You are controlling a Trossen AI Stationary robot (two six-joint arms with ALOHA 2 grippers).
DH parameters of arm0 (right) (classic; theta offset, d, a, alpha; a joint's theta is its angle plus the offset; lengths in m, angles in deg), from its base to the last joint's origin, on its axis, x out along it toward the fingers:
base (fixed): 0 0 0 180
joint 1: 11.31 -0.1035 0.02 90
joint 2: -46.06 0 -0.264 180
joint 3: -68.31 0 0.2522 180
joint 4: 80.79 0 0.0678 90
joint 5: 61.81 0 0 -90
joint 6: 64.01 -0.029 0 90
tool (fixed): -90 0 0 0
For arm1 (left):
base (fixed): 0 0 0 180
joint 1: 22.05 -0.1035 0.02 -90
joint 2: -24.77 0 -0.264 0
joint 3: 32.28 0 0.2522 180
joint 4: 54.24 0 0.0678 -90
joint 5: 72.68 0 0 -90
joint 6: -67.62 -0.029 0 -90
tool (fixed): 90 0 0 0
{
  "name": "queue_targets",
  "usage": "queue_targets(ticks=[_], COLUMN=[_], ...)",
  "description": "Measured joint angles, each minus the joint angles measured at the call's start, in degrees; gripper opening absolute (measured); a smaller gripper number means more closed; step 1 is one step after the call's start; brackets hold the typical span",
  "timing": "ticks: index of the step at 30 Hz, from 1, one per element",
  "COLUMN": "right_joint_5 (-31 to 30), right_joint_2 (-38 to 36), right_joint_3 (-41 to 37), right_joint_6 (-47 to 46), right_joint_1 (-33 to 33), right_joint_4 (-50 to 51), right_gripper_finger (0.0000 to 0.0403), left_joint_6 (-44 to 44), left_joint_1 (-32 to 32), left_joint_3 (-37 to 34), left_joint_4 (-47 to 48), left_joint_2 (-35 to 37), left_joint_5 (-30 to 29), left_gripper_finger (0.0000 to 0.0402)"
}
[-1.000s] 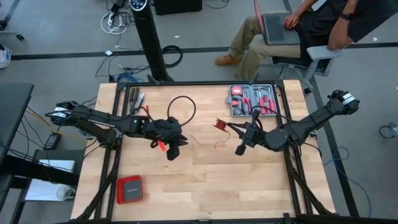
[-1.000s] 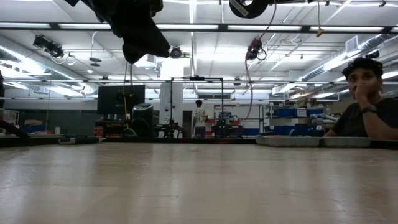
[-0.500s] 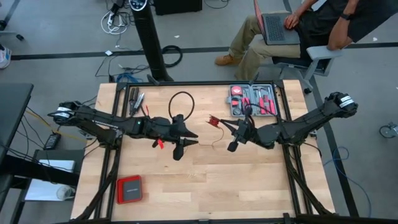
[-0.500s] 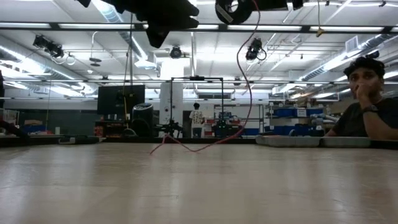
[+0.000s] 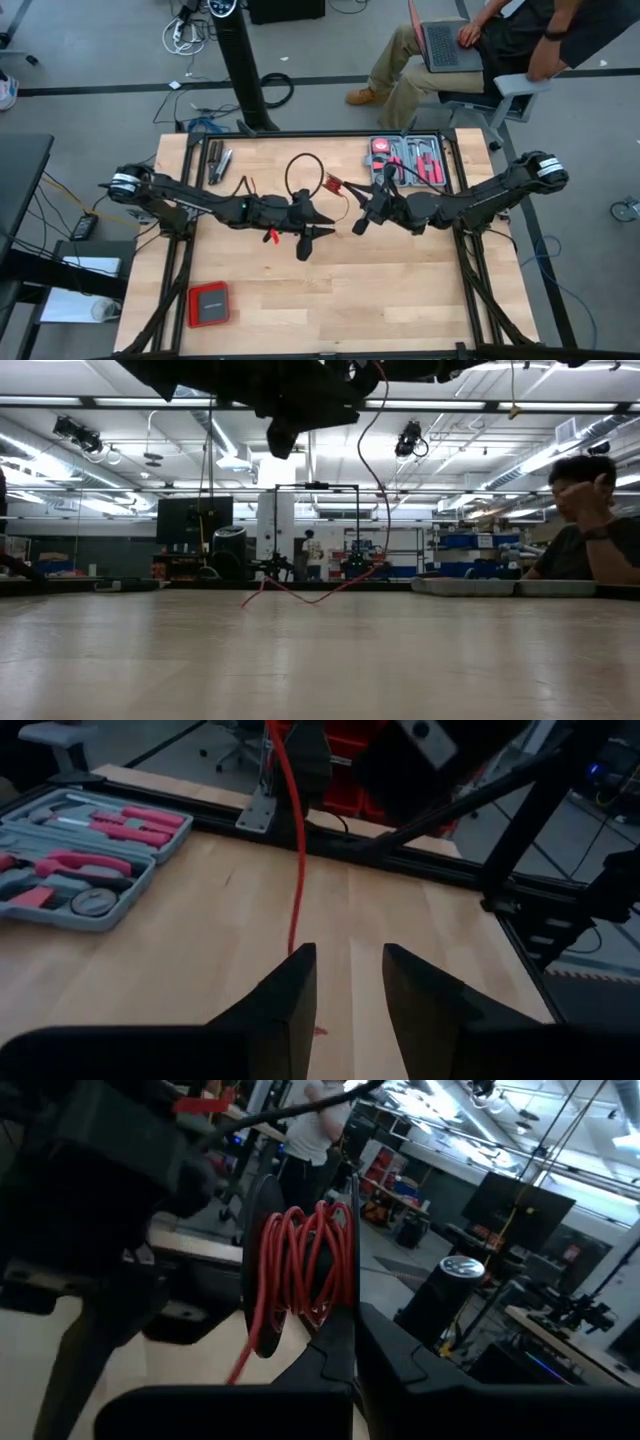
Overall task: Coil cords
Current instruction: Uncoil the red cable wire from the black spool
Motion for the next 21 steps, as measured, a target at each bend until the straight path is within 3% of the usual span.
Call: queue_targets(ticks=[21], right_joint_5=[0.0], right_joint_2=[2.0], right_joint_3=[0.0], right_joint_6=[-0.3], right_joint_1=[0.5], right_joint_4=[-2.9], right_gripper_finger=[0.0], left_joint_6=[0.2], left_joint_1=[0.0], left_joint_3=[0.0], left_joint_4=[-4.3], left_joint_2=[-1.8], left_joint_5=[-2.9], left_gripper_finger=[0.0122])
